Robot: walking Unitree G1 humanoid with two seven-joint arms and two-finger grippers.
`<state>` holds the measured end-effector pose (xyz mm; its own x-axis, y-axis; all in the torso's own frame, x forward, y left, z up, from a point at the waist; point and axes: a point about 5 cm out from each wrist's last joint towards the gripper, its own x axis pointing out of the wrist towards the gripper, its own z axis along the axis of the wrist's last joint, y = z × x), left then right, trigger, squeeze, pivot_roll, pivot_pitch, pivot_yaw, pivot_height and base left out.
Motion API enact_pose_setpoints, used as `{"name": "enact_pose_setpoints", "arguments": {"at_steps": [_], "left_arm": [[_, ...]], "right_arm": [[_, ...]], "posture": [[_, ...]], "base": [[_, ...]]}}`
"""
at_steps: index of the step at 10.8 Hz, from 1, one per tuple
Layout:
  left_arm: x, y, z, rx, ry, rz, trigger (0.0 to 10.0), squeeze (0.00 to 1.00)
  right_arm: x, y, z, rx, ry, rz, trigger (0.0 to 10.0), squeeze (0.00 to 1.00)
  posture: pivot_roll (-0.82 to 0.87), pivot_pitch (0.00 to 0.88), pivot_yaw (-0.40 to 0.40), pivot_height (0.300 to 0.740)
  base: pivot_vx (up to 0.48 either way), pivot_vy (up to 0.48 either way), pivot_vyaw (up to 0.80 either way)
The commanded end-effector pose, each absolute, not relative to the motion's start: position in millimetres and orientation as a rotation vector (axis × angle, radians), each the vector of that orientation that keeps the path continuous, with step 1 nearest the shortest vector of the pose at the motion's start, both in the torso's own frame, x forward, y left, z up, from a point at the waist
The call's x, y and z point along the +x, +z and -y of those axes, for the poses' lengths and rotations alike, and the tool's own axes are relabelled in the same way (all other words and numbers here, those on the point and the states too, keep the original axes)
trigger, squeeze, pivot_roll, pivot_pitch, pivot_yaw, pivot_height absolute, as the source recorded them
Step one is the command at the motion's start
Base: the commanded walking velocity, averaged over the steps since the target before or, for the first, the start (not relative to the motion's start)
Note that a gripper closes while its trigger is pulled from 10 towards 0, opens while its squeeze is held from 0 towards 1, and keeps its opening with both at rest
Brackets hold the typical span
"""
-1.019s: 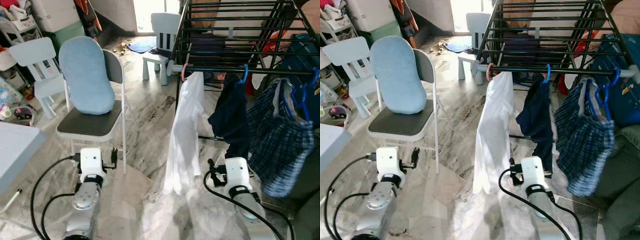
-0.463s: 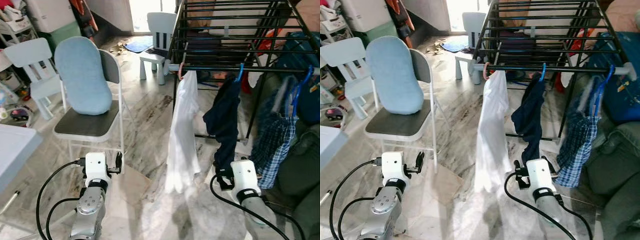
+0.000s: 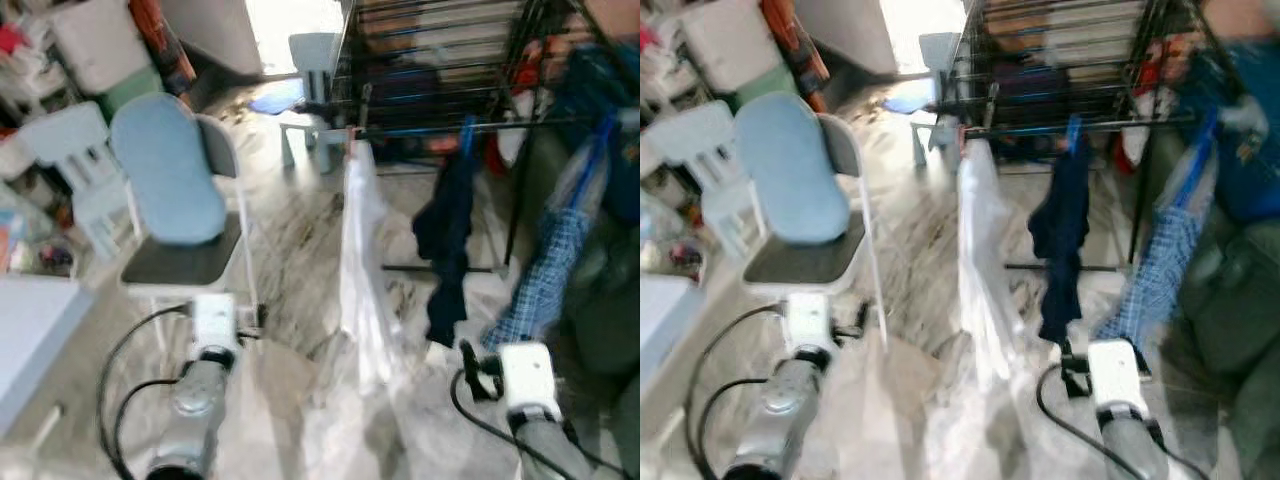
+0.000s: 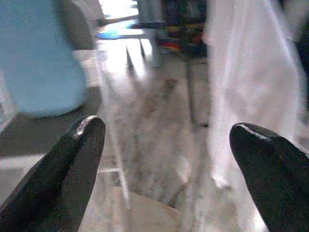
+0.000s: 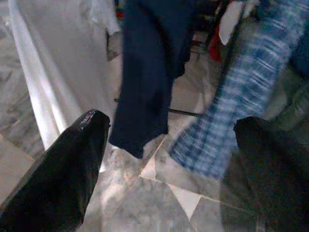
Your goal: Hang hanger
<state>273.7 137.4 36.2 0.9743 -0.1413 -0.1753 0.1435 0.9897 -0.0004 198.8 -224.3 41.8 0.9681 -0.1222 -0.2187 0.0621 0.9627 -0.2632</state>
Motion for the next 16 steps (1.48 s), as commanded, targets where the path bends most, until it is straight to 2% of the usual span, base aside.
{"name": "enact_pose_setpoints", "arguments": {"at_steps": [1, 5, 10, 13, 14, 16], "left_arm": [[269, 31, -143, 0.025, -0.146, -0.206, 10.0, 0.00], [272, 28, -140, -0.008, -0.078, -0.203, 10.0, 0.00], [267, 25, -167, -0.002, 0.036, -0.202, 10.0, 0.00], [268, 30, -191, 0.034, 0.101, -0.175, 10.0, 0.00], [266, 31, -198, 0.024, 0.135, -0.175, 10.0, 0.00], [266, 33, -199, 0.029, 0.148, -0.162, 10.0, 0.00]], "right_arm": [[195, 50, 218, -0.234, -0.070, -0.209, 10.0, 0.00], [219, 63, 221, -0.266, 0.002, -0.161, 10.0, 0.00], [253, 73, 187, -0.273, 0.156, -0.115, 10.0, 0.00], [257, 62, 157, -0.280, 0.285, -0.131, 10.0, 0.00], [259, 67, 153, -0.280, 0.301, -0.115, 10.0, 0.00], [263, 61, 163, -0.273, 0.240, -0.133, 10.0, 0.00]], "posture": [[-0.34, 0.000, 0.243, 0.740], [-0.32, 0.000, 0.180, 0.740], [-0.23, 0.000, 0.111, 0.740], [-0.17, 0.000, 0.056, 0.740], [-0.17, 0.000, 0.053, 0.740], [-0.14, 0.000, 0.053, 0.740]], "base": [[0.000, 0.000, 0.00], [0.000, 0.000, 0.00], [0.000, 0.000, 0.00], [0.000, 0.000, 0.00], [0.000, 0.000, 0.00], [0.000, 0.000, 0.00]]}}
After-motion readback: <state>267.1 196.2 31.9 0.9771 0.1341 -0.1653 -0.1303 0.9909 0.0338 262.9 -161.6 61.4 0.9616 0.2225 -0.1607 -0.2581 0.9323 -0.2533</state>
